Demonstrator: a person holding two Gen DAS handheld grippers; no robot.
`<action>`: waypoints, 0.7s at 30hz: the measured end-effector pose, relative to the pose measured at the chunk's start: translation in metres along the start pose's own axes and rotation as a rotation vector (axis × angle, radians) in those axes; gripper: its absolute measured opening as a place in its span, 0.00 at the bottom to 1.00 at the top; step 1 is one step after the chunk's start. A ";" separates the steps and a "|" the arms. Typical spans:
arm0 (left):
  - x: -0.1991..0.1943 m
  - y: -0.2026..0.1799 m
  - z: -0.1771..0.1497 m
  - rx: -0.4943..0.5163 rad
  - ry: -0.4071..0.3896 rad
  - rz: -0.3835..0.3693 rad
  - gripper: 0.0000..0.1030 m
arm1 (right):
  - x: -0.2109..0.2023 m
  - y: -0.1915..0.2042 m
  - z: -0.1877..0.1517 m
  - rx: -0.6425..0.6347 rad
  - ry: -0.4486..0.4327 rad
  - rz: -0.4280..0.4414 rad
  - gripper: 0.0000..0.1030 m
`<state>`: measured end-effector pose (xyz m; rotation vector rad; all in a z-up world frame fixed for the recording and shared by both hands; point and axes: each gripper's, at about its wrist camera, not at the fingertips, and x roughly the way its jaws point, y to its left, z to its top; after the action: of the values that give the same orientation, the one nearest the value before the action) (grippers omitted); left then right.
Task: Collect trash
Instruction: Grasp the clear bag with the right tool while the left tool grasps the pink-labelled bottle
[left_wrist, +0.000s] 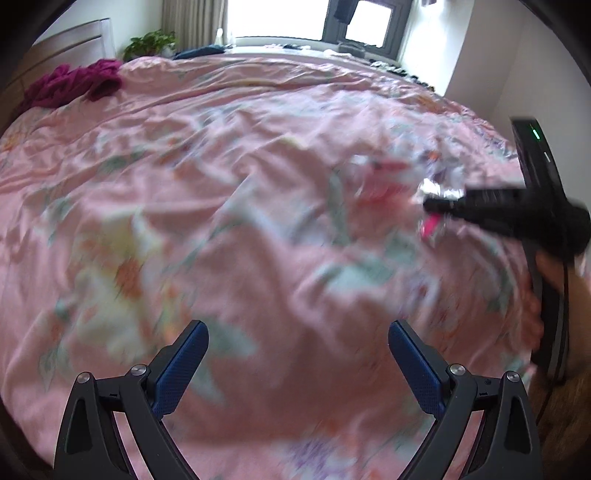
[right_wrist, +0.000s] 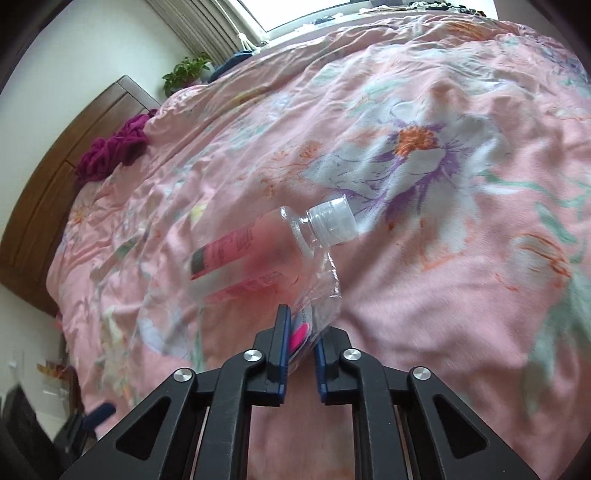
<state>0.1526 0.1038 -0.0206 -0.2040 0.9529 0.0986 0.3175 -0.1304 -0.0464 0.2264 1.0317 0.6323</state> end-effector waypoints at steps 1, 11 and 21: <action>0.002 -0.005 0.011 0.009 -0.013 -0.006 0.95 | -0.008 -0.002 -0.002 0.002 -0.004 0.014 0.08; 0.069 -0.065 0.111 0.173 -0.021 -0.144 0.95 | -0.050 -0.020 -0.009 0.012 -0.002 0.080 0.07; 0.133 -0.099 0.120 0.441 0.069 -0.121 0.94 | -0.047 -0.035 -0.009 0.038 0.029 0.142 0.07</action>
<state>0.3418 0.0319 -0.0489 0.1434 1.0054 -0.2302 0.3066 -0.1873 -0.0330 0.3262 1.0627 0.7463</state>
